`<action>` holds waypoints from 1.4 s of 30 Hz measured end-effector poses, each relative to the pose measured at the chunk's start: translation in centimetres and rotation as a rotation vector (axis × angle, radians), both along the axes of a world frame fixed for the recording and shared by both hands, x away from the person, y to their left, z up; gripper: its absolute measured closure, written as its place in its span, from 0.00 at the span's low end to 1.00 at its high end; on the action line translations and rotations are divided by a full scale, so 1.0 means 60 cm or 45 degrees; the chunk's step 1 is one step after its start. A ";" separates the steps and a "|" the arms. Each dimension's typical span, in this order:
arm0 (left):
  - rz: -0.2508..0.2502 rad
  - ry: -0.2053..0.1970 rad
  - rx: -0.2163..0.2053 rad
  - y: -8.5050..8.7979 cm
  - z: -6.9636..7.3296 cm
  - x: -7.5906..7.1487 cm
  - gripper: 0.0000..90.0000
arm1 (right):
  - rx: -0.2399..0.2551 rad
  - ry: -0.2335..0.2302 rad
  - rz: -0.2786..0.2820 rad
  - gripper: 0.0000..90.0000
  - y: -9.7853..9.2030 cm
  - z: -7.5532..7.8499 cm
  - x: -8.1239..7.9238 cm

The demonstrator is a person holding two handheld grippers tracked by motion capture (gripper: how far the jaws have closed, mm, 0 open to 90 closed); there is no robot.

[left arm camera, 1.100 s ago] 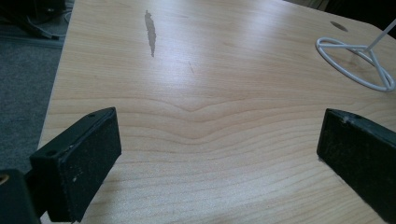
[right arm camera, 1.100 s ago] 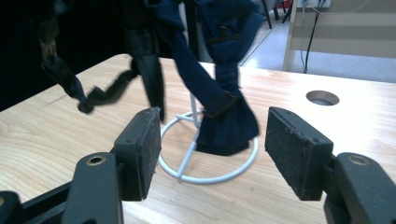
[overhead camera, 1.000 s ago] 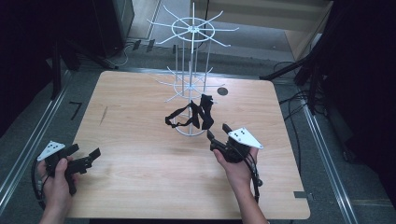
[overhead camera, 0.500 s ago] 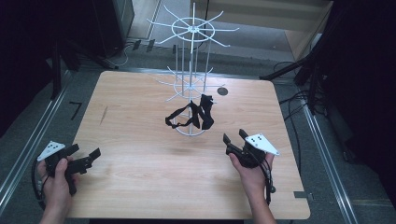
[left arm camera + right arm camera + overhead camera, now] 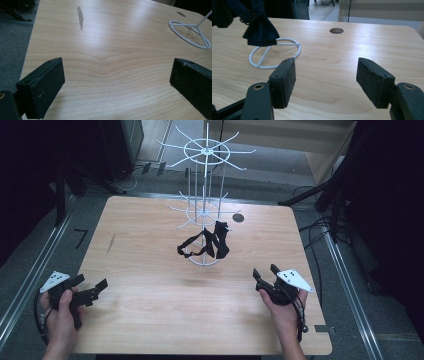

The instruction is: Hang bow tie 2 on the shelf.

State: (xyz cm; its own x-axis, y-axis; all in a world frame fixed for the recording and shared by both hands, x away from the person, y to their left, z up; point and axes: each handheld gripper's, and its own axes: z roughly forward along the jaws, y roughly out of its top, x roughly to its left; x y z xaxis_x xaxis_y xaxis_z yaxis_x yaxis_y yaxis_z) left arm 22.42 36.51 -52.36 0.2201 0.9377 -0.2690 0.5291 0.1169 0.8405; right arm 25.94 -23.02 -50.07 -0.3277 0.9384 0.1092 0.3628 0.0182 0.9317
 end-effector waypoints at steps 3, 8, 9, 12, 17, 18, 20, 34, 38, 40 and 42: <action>-0.004 0.002 0.001 0.000 0.000 0.000 0.00 | -0.003 0.007 -0.018 0.36 -0.013 -0.003 -0.004; -0.004 0.002 0.002 0.000 0.000 0.000 0.00 | -0.022 0.025 -0.043 0.36 -0.034 -0.012 -0.013; -0.004 0.002 0.002 0.000 0.000 0.000 0.00 | -0.027 0.025 -0.043 0.36 -0.037 -0.013 -0.014; -0.005 0.002 0.003 0.000 0.000 0.000 0.00 | -0.024 0.032 -0.059 0.36 -0.050 -0.016 -0.020; -0.004 0.002 0.003 -0.001 0.000 0.000 0.00 | -0.037 0.043 -0.083 0.36 -0.066 -0.022 -0.026; -0.004 0.002 0.004 -0.001 0.000 0.000 0.00 | -0.041 0.048 -0.083 0.36 -0.069 -0.024 -0.028; -0.005 0.004 0.000 -0.001 0.000 0.000 0.00 | -0.045 0.051 -0.094 0.36 -0.075 -0.026 -0.030; -0.004 0.002 0.004 -0.001 0.000 -0.001 0.00 | -0.072 0.069 -0.160 0.36 -0.120 -0.037 -0.049; -0.004 0.002 0.004 -0.001 0.000 -0.001 0.00 | -0.077 0.072 -0.177 0.35 -0.132 -0.040 -0.053; -0.004 0.002 0.004 -0.001 0.000 -0.001 0.00 | -0.074 0.075 -0.183 0.35 -0.138 -0.041 -0.056; -0.003 0.002 0.002 -0.001 0.000 -0.001 0.00 | -0.064 0.081 -0.195 0.34 -0.143 -0.042 -0.058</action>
State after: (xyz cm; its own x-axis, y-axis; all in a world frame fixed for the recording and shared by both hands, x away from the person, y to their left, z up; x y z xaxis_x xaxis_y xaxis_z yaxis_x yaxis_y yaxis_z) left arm 22.38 36.46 -52.36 0.2216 0.9377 -0.2676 0.5309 0.1142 0.8397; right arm 22.47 -31.60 -52.59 -0.1746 0.9816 0.0769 0.4229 0.0042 0.9062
